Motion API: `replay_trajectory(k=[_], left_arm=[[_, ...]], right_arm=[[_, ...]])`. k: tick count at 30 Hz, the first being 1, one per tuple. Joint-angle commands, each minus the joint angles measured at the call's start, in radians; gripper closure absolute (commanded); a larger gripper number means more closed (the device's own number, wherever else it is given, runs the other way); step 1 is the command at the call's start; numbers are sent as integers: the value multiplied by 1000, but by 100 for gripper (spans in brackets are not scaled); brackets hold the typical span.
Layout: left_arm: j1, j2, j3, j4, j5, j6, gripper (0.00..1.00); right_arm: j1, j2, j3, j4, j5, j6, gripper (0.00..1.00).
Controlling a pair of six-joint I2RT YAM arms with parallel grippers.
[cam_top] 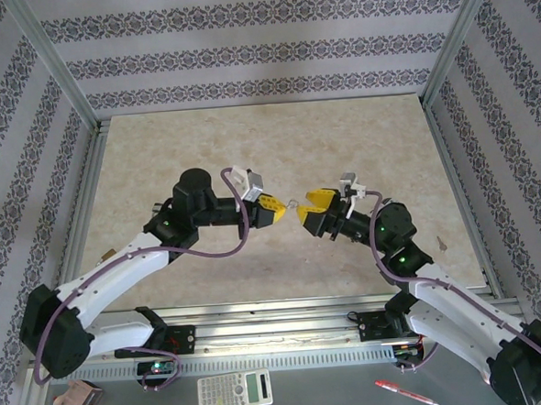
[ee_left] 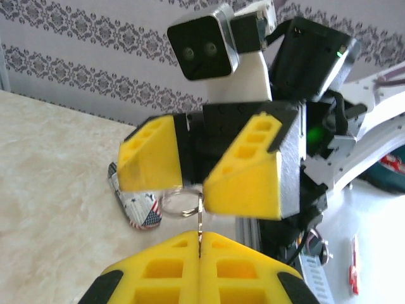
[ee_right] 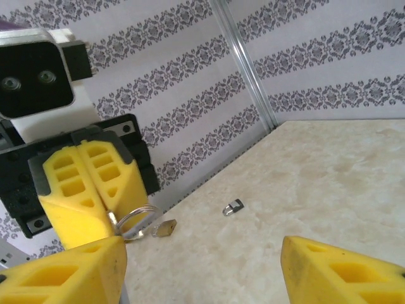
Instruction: Unlock with the key
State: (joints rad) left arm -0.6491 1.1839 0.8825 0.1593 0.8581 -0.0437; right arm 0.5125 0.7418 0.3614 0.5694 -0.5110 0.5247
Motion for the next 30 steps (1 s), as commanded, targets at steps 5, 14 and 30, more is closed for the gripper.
replay_trajectory(k=[5, 14, 30], left_arm=[[11, -18, 143, -625, -77, 312, 100], [11, 55, 296, -915, -163, 453, 100], [-44, 126, 357, -957, -188, 491, 100]], right_arm=[[-41, 9, -12, 49, -221, -35, 32], [46, 133, 10, 52, -311, -191, 35], [146, 376, 74, 152, -337, -321, 41]])
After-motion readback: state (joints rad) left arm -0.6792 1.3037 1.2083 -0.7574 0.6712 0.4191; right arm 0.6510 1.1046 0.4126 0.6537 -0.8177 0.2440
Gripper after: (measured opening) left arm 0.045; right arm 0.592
